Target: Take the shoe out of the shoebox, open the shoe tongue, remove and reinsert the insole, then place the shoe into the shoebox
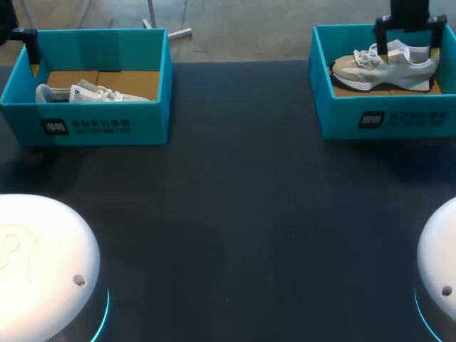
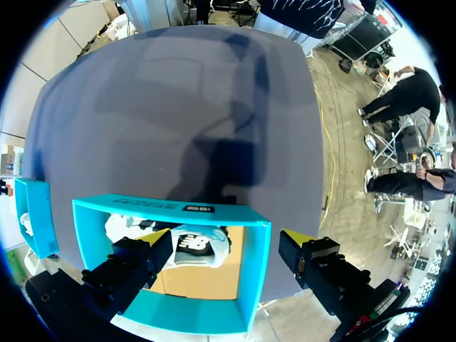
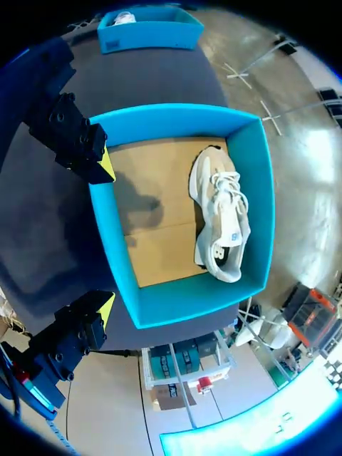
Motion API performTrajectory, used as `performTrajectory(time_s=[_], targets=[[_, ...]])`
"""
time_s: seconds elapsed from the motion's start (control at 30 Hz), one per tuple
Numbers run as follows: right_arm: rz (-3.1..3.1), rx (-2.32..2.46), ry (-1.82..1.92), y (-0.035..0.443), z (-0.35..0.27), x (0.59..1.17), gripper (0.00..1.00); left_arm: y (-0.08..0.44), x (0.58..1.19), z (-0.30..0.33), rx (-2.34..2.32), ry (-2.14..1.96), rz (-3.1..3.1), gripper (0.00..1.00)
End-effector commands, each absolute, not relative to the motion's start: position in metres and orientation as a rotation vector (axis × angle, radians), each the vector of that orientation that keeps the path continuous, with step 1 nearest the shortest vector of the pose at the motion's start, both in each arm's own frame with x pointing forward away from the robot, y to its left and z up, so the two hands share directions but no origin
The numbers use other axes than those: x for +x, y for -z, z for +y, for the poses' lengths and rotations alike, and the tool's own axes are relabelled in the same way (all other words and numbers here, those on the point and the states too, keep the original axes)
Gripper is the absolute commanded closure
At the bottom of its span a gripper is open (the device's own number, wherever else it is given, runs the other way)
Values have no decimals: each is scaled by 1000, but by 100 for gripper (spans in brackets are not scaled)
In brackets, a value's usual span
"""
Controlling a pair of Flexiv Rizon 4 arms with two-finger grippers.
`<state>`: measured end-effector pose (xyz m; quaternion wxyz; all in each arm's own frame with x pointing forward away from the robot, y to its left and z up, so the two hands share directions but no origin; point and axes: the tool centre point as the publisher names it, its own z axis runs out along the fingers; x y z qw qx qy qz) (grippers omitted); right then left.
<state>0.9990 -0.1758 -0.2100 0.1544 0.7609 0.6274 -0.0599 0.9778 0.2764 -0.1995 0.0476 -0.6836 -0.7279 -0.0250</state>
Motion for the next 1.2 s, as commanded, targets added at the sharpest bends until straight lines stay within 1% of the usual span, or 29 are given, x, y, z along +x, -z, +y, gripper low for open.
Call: performTrajectory(time_s=[0.03,0.37,0.63,0.83,0.93,1.2], targets=[[1803,2196,199,210,-175,1005,0,199,976,276,-2085,82,-2220,0],[1803,2196,199,210,-175,1005,0,199,976,276,-2085,82,-2220,0],[1743,2244,183,215,-197,1052,0,199,976,276,-2085,82,-2220,0],[1729,2249,186,233,-215,1080,0,199,976,276,-2085,82,-2220,0],[1745,2267,125,241,-225,1092,0,199,976,276,-2085,82,-2220,0],[1745,2267,125,241,-225,1092,0,199,976,276,-2085,82,-2220,0]])
